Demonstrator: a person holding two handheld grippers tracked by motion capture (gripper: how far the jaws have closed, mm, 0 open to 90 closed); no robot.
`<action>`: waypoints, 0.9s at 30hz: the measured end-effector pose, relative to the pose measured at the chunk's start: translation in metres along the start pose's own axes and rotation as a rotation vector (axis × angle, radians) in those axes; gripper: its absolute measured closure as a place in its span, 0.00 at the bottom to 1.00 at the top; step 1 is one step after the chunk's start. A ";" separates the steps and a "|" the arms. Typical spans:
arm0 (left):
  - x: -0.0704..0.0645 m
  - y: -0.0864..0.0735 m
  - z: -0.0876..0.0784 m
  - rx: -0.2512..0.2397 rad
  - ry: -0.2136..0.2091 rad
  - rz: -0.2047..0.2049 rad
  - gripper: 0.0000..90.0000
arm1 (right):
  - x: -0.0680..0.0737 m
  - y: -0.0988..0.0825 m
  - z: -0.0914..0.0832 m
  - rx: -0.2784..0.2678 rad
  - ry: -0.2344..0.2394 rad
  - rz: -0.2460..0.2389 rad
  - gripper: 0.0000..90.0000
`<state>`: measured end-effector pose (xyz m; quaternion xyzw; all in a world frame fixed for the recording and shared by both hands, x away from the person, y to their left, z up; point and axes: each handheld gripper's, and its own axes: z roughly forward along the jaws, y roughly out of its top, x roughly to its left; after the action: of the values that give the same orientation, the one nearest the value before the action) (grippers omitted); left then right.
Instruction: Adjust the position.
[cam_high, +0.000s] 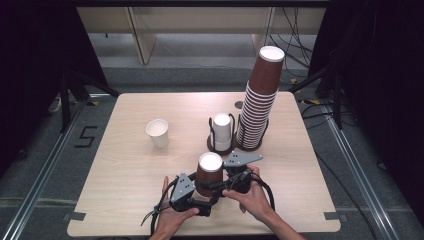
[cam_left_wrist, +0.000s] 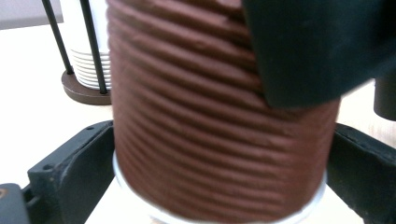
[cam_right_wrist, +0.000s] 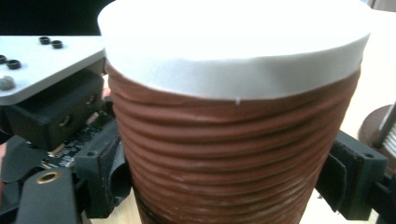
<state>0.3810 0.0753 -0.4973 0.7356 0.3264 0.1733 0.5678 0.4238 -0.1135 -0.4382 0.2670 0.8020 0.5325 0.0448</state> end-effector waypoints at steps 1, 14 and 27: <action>-0.001 0.000 -0.001 0.007 0.009 0.002 0.01 | 0.000 0.000 0.001 0.000 0.015 0.002 0.19; 0.007 0.001 -0.006 0.041 -0.038 0.093 0.11 | -0.004 0.002 -0.004 0.031 0.029 0.000 0.14; 0.008 0.003 -0.013 0.144 -0.054 0.230 0.12 | -0.008 0.018 -0.026 0.046 0.045 0.003 0.18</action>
<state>0.3796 0.0896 -0.4919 0.8115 0.2359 0.1934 0.4984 0.4285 -0.1337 -0.4126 0.2571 0.8144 0.5199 0.0197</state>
